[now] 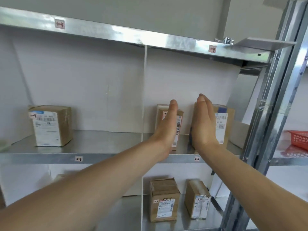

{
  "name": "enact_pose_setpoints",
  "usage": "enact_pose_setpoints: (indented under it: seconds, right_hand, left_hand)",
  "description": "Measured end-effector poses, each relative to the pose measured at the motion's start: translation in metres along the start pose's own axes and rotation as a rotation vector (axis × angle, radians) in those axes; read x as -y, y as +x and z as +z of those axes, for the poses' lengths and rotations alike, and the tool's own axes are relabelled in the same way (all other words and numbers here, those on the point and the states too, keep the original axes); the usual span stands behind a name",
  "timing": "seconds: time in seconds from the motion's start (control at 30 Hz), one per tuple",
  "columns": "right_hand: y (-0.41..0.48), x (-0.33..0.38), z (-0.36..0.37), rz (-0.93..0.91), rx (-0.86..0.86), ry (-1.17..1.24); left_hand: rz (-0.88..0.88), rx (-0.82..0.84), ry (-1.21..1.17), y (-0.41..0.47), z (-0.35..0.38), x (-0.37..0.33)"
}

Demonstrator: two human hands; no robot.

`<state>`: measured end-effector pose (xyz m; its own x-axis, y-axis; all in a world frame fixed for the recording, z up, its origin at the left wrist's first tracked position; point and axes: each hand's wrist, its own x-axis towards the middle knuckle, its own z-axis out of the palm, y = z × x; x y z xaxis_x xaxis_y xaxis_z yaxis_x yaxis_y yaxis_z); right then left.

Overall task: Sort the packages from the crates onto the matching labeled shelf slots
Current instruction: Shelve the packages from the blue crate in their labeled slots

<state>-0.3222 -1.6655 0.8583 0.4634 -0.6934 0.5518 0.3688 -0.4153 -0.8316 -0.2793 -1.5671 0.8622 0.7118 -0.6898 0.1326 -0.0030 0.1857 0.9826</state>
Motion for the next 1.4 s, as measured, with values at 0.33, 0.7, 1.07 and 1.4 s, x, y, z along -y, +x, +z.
enact_pose_setpoints:
  seconds: [0.33, 0.7, 1.07, 1.4]
  right_hand:
    - [-0.033, 0.029, 0.085, -0.021, 0.238, 0.206]
    - [-0.083, 0.048, 0.176, 0.097, 0.631, 0.524]
    - [-0.190, 0.059, 0.260, 0.148, 1.014, 0.607]
    - [-0.289, 0.072, 0.355, 0.198, 1.190, 0.598]
  left_hand:
    - [0.057, -0.184, 0.096, -0.048, -0.069, -0.036]
    - [0.077, -0.726, 0.234, -0.119, -0.151, -0.043]
    - [0.017, -1.159, 0.237, -0.237, -0.240, -0.023]
    - [-0.001, -1.405, 0.190, -0.346, -0.330, -0.006]
